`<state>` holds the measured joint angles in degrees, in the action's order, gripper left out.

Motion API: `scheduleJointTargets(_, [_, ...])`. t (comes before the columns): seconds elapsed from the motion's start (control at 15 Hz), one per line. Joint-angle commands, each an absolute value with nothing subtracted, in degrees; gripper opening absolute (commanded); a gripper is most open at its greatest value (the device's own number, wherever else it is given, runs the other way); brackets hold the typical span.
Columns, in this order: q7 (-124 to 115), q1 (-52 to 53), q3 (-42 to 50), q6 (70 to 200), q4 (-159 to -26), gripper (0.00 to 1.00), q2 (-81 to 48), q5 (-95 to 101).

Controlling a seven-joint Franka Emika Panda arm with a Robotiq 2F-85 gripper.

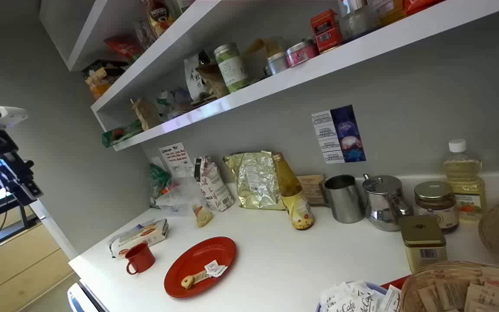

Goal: Put the orange cup on the orange plate

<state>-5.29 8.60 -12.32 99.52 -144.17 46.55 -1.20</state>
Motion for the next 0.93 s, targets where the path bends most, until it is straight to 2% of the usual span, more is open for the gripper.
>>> scheduleJointTargets(0.0, [-5.5,8.9,-12.1,99.4,-144.0,1.00,46.4,-1.0])
scheduleJointTargets(0.73, [-5.5,8.9,-12.1,99.4,-144.0,1.00,46.4,-1.0])
scheduleJointTargets(0.87, [-5.3,8.7,-12.8,101.9,-139.9,1.00,42.4,-0.4])
